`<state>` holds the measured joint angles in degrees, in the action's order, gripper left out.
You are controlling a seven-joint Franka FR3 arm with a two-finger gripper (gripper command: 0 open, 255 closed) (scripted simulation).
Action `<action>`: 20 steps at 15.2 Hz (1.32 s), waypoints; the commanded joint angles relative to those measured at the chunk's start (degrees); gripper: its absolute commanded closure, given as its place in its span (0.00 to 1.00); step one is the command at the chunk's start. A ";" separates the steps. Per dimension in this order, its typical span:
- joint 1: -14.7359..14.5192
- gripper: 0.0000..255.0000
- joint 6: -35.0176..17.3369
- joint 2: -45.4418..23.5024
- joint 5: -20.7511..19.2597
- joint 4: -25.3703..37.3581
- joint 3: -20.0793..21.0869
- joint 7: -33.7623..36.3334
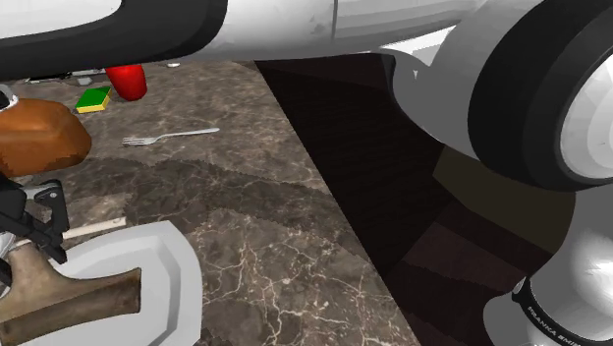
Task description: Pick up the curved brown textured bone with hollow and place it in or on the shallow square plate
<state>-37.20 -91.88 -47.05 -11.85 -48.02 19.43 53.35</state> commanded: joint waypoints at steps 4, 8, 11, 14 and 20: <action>0.15 1.00 -3.48 -0.15 -0.12 -3.37 0.01 0.62; 0.75 1.00 -6.84 0.21 -0.15 -7.19 0.03 0.84; 1.07 1.00 -9.09 0.18 -0.22 -9.47 -0.01 0.97; 1.07 1.00 -9.10 0.18 -0.22 -9.48 -0.01 0.97; 1.06 0.00 -9.08 0.16 -0.23 -9.44 -0.01 0.97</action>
<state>-36.13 -100.97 -46.88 -12.07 -57.47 19.42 54.32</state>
